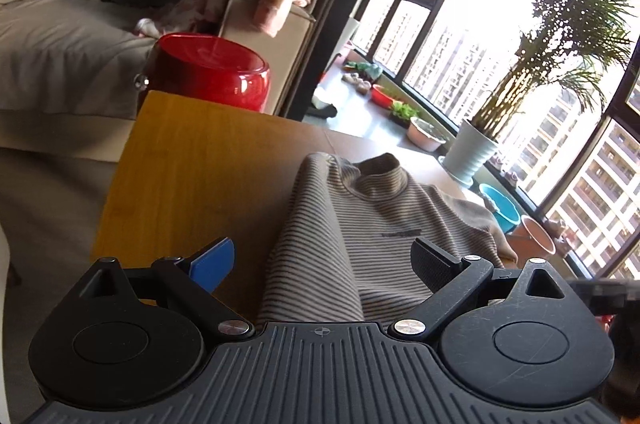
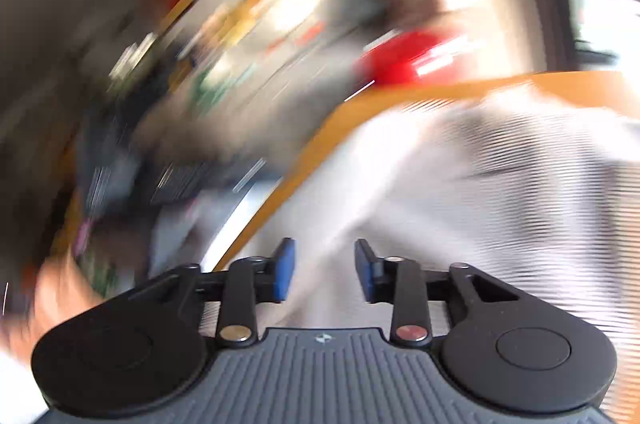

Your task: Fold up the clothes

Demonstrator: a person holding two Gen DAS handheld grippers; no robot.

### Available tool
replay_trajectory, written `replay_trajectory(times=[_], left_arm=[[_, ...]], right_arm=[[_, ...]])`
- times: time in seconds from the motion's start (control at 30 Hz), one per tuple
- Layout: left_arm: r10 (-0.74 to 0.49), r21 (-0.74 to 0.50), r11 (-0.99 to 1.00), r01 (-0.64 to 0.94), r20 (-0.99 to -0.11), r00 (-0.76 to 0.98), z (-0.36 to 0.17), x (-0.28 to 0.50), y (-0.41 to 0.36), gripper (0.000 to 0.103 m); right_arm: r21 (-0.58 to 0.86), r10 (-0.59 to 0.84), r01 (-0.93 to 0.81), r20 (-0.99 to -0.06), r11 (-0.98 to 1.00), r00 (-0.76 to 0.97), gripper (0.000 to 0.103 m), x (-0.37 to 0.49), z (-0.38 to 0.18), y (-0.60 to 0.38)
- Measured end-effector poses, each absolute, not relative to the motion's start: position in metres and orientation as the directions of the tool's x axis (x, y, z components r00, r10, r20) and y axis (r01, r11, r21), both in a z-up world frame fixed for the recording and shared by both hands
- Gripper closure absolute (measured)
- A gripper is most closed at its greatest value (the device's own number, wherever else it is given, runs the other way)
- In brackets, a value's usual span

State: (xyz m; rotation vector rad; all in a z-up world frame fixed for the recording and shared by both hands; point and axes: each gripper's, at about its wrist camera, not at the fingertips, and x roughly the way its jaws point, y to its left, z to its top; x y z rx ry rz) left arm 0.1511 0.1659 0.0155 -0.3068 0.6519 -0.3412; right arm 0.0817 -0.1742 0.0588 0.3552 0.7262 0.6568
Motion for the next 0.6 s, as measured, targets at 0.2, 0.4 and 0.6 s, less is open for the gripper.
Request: replay_trajectory(times=[0.2, 0.4, 0.6], left_arm=[[-0.383, -0.339, 0.916, 0.213, -0.590, 0.711, 0.007, 0.161, 0.126, 0.005], [-0.323, -0.251, 0.946, 0.207, -0.645, 0.692, 0.007, 0.169, 0.098, 0.004], [-0.247, -0.202, 0.969, 0.146, -0.695, 0.675, 0.006, 0.177, 0.089, 0.003]], right_arm=[[0.856, 0.434, 0.205, -0.430, 0.474, 0.792, 0.059, 0.098, 0.000, -0.373], [0.883, 0.425, 0.468, -0.417, -0.017, 0.803, 0.051, 0.109, -0.110, -0.453], [0.871, 0.538, 0.480, -0.357, -0.104, 0.764, 0.043, 0.185, -0.176, -0.432]])
